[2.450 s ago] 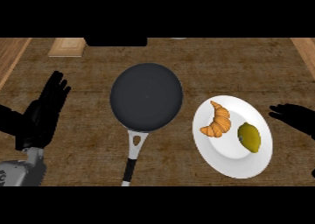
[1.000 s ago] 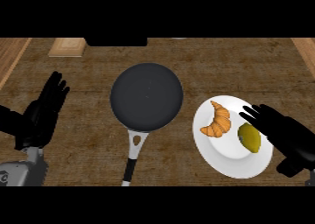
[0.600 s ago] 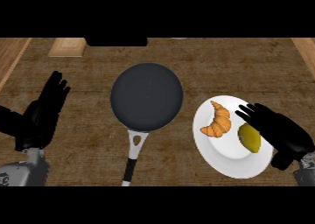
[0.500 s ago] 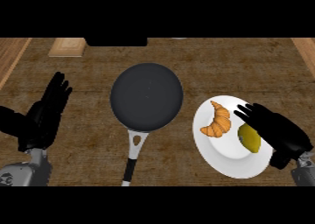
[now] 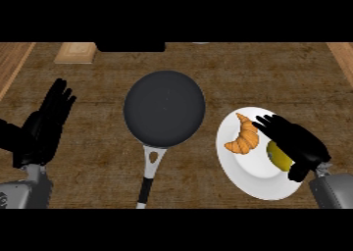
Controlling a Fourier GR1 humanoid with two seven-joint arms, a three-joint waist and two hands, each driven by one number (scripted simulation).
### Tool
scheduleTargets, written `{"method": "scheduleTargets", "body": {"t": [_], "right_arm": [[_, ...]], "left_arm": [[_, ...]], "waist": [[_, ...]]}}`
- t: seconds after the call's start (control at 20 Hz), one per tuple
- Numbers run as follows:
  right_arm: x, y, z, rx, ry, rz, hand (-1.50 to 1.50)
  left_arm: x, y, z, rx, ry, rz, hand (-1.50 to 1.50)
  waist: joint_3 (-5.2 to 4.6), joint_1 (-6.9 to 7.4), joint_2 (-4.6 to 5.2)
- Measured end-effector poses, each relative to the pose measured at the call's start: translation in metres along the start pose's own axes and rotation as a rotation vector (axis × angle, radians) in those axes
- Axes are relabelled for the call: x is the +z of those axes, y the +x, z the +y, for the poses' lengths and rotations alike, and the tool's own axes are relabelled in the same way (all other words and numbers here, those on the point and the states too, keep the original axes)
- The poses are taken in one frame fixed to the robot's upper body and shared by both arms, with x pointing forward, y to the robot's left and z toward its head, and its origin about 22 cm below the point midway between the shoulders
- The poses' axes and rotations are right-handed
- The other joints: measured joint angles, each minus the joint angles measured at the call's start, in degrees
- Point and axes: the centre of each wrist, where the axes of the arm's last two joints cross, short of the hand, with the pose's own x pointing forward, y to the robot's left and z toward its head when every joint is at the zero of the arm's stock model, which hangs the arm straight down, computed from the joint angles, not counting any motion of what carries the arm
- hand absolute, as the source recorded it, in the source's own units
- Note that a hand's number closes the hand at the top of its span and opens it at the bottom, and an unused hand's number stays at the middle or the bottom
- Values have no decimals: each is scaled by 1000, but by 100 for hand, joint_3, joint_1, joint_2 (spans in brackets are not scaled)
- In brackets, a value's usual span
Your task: Pick the lemon from the plate and place it in the pan
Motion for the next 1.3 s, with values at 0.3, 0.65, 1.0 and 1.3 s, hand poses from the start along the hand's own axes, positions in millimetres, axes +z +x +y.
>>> {"method": "scheduleTargets", "body": {"t": [0.3,0.65,1.0,1.3], "right_arm": [[-12,0,11,18,-9,-55,150],[-21,-4,12,19,-56,-107,150],[-17,-12,11,-20,-138,-130,150],[-63,76,-2,-163,-192,48,150]], "left_arm": [[-2,-1,-1,-1,-7,1,0],[-5,0,-6,1,2,-3,0],[-5,2,-1,-4,2,0,0],[-6,1,-9,-1,-23,0,0]], "waist": [[-26,-1,-22],[-61,-13,-50],[-58,-19,-47],[-39,164,-26]]}}
